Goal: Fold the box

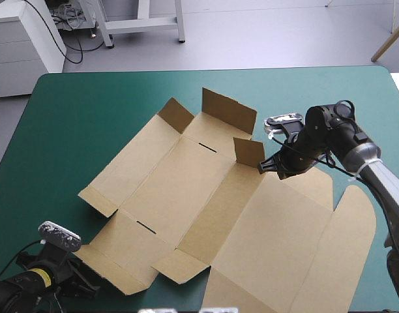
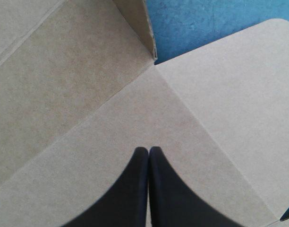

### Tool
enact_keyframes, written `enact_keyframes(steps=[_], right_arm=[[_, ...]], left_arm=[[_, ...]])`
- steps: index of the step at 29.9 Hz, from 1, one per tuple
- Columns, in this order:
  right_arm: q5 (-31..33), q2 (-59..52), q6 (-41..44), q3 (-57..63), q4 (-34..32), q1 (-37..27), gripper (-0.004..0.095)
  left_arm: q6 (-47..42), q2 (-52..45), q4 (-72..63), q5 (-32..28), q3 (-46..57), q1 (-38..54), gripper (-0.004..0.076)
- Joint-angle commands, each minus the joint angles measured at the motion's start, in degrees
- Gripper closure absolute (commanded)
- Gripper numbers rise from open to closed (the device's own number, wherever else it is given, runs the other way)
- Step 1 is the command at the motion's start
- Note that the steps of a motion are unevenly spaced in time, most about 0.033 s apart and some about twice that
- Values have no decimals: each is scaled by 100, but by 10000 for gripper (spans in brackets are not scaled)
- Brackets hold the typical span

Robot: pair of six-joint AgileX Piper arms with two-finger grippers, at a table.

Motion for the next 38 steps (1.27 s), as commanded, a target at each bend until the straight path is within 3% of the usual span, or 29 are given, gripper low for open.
enact_keyframes(steps=[1,15,24,38], right_arm=[[4,-280,-89,-128,50,-34,927],[104,-1613,-91,-247,-73,-34,927],[104,-2564,-91,281,-126,-34,928],[-44,-2663,-174,308,-126,-34,901]], left_arm=[[-33,34,0,-227,-136,-22,734],[-33,34,0,-227,-136,-22,734],[-33,34,0,-227,-136,-22,734],[-33,34,0,-227,-136,-22,734]])
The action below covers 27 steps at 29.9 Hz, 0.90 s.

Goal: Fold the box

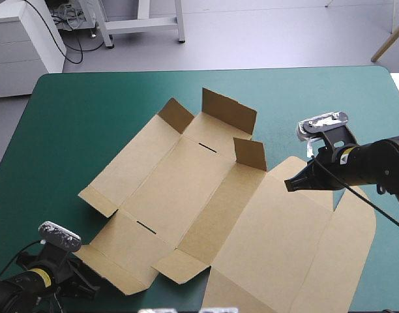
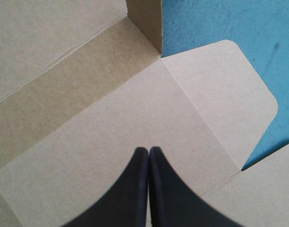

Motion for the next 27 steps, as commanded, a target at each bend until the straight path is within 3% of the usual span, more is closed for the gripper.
enact_keyframes(steps=[1,5,10,13,27], right_arm=[[-270,-119,-60,-130,11,-34,876],[-214,-119,65,-117,11,-34,703],[-251,-119,91,-107,31,-34,393],[-297,-119,91,-107,31,-34,286],[-445,-119,174,-107,58,-34,361]], left_arm=[[-33,34,0,-226,-136,-22,734],[-51,34,0,-226,-136,-22,734],[-70,34,0,-226,-136,-22,734],[-55,34,0,-226,-136,-22,734],[-55,34,0,-226,-136,-22,734]])
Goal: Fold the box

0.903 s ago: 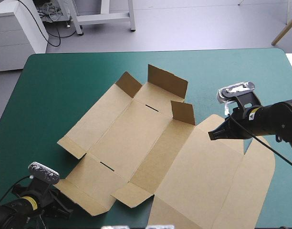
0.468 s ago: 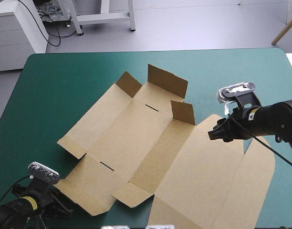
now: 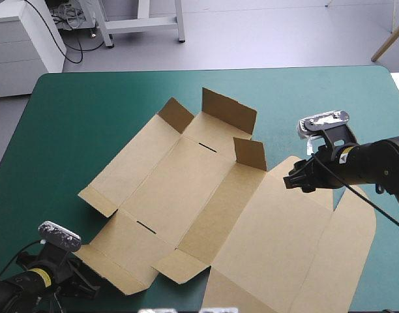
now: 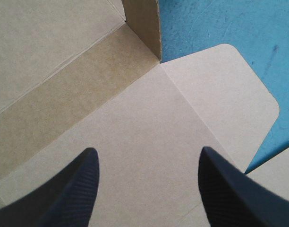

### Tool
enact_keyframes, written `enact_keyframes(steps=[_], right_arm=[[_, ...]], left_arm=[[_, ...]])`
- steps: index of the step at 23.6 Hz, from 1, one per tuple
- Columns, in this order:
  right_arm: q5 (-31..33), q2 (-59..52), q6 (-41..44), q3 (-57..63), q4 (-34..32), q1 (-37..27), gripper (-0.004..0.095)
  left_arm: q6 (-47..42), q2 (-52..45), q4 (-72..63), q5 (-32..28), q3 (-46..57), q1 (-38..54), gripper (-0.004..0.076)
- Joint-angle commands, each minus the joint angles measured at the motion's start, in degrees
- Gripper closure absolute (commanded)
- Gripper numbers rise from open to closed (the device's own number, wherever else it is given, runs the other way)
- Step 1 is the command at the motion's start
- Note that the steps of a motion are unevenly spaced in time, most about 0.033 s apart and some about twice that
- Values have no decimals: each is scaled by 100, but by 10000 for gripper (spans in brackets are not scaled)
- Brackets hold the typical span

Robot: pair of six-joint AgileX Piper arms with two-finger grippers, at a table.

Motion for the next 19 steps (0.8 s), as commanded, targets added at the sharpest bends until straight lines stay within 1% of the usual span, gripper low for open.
enact_keyframes(steps=[1,7,11,13,15,16,19], right_arm=[[-362,-107,-7,-143,52,-34,360],[-675,195,-374,-319,52,-34,363],[-609,705,-677,-882,181,-34,363],[-558,1169,-1024,-1381,238,-22,363],[-499,1673,-1555,-1907,404,-22,363],[-469,2040,-2022,-2218,557,-22,363],[-140,2942,-2465,-2791,591,-22,363]], left_arm=[[-55,34,0,-219,-136,-22,734],[-55,34,0,-219,-136,-22,734],[-55,34,0,-219,-136,-22,734],[-55,34,0,-219,-136,-22,734],[-55,34,0,-219,-136,-22,734],[-55,34,0,-219,-136,-22,734],[-55,34,0,-219,-136,-22,734]])
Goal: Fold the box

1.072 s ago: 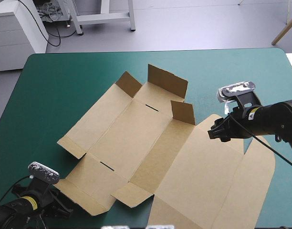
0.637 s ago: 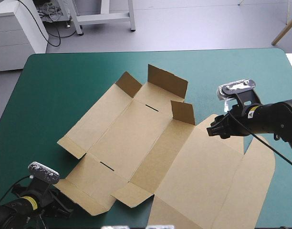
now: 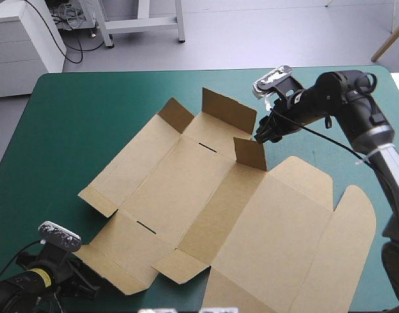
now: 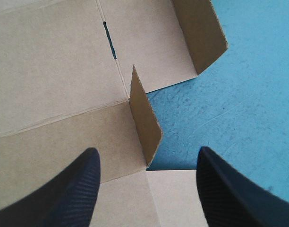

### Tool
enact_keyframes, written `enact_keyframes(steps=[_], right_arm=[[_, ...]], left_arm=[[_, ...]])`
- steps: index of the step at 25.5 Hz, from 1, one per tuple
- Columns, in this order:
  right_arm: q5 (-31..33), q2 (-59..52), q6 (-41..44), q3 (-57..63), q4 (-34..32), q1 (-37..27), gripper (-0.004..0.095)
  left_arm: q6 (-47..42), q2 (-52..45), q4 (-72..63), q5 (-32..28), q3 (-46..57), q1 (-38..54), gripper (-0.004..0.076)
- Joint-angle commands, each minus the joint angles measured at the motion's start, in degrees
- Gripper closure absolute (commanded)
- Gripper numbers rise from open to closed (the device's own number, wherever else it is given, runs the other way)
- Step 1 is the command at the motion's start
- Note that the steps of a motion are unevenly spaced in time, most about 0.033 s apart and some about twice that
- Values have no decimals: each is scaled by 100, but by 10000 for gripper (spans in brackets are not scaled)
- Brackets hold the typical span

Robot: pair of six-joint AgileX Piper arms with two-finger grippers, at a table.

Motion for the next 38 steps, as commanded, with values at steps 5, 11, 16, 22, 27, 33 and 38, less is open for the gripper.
enact_keyframes(steps=[5,11,16,22,27,33,38], right_arm=[[125,1230,-713,-623,139,45,364],[-95,1713,-1095,-623,121,300,363],[-250,1895,-1095,-635,15,376,365],[-230,1911,-1095,-635,-344,376,365],[-203,1911,-1095,-635,-344,376,376],[28,1911,-1095,-635,-344,376,476],[165,1932,-1181,-635,-386,376,861]], left_arm=[[-55,34,0,-219,-136,-22,734],[-55,34,0,-219,-136,-22,734],[-55,34,0,-198,-136,-22,734],[-55,34,0,-198,-136,-22,734],[-55,34,0,-198,-136,-22,734],[-55,34,0,-198,-136,-22,734],[-55,34,0,-198,-136,-22,734]])
